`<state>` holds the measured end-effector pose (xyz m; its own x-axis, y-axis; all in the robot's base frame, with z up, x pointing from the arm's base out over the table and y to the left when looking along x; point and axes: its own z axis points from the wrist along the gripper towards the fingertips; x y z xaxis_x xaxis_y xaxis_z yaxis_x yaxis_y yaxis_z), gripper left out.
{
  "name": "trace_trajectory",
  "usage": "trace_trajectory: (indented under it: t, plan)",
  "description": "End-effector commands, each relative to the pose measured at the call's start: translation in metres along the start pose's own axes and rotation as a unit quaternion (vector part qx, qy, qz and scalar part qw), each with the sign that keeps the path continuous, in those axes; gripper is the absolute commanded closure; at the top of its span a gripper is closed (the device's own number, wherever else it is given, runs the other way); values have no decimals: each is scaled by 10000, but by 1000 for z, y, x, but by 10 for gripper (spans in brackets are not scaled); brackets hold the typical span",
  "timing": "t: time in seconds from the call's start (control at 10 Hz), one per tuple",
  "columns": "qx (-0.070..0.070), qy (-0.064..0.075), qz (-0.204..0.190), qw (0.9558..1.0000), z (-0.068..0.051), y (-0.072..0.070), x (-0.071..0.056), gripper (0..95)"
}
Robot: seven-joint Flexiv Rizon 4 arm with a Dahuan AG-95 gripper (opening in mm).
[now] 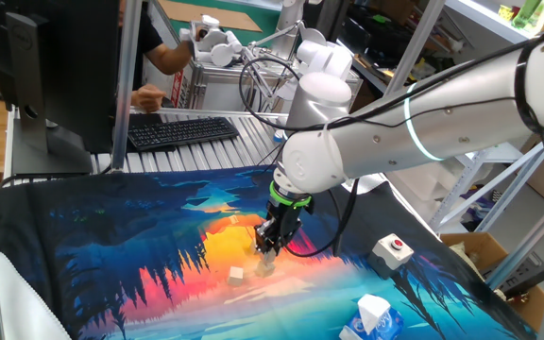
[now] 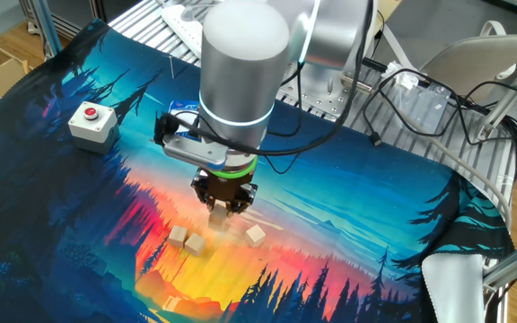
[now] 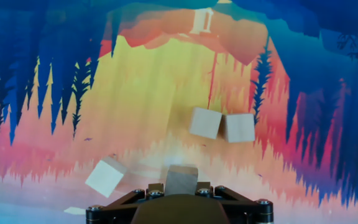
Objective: Stack the blocks in a vertical line of five
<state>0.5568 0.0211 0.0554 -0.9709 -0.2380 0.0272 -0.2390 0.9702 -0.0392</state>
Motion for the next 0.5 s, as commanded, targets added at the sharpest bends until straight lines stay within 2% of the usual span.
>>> trace_trajectory:
  t: [0.1,0.5]
  plan:
    - [-14,-1,-9,10000,2,-2,-1,950]
    - [-7,18,-8,10000,6,-4,-2,950]
